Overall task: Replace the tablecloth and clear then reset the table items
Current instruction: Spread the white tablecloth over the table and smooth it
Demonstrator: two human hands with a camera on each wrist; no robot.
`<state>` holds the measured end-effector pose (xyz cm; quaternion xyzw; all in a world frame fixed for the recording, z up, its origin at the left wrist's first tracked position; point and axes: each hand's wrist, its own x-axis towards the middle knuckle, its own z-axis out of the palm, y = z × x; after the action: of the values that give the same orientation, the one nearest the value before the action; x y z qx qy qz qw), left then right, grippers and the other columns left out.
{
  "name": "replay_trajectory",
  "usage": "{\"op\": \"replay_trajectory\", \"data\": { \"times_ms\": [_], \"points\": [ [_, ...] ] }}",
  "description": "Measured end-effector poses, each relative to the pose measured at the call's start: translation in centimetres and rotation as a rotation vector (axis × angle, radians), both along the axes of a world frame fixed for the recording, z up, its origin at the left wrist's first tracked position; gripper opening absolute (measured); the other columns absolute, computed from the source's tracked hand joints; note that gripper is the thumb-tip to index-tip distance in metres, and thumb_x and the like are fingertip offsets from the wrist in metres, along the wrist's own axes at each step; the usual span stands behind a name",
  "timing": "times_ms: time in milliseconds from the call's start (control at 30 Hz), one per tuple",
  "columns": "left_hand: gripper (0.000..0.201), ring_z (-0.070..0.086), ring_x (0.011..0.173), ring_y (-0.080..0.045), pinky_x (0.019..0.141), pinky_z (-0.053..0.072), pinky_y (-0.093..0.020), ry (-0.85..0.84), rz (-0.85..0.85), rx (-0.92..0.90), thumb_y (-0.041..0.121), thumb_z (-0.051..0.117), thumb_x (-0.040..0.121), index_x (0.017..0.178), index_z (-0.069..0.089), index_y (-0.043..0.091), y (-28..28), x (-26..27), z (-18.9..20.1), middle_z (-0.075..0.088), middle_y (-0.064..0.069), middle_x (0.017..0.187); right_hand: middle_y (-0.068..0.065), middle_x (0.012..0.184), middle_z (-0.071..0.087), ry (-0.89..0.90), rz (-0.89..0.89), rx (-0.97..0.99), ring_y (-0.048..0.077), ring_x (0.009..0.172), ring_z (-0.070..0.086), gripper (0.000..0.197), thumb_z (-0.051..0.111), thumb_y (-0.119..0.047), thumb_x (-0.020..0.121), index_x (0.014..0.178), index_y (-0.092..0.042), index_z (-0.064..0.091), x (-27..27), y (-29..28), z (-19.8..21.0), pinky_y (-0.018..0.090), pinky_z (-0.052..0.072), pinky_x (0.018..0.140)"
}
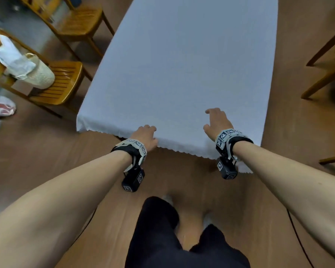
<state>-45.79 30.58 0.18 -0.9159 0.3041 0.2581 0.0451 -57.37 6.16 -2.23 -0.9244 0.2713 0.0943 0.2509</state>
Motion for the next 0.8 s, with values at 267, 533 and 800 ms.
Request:
{"op": "replay_trajectory", "data": {
  "times_ms": [267,533,800],
  "points": [
    [0.052,0.05,0.12,-0.029,0.093,0.046,-0.041,-0.062,0.164,0.079,0.032,0.049,0.091,0.14,0.043,0.017,13.2,15.2,0.1,0.05,-0.008,0.136,0.005,0.146,0.036,0.048,0.194,-0.013,0.023,0.133,0.036,0.053,0.049,-0.012,0.09,0.142,-0.014,0.038,14.9,10.0,-1.6,0.036,0.042,0.094],
    [0.045,0.049,0.116,-0.031,0.087,0.047,-0.044,-0.083,0.138,0.147,0.03,0.053,0.087,0.127,0.044,0.013,25.9,30.6,-4.7,0.048,-0.011,0.127,0.006,0.15,0.034,0.063,0.138,-0.03,0.026,0.133,0.037,0.051,0.048,-0.017,0.093,0.143,-0.013,0.038,28.5,20.3,-3.6,0.039,0.043,0.099],
    [0.022,0.06,0.083,-0.029,0.065,0.044,-0.031,0.119,0.096,0.057,0.036,0.062,0.079,0.092,0.061,0.019,28.5,36.6,-9.1,0.065,-0.004,0.093,0.01,0.163,0.007,0.093,0.239,-0.208,0.026,0.149,0.01,0.066,0.044,-0.025,0.097,0.154,-0.009,0.016,31.2,27.8,-6.1,0.039,0.019,0.12]
  ]
}}
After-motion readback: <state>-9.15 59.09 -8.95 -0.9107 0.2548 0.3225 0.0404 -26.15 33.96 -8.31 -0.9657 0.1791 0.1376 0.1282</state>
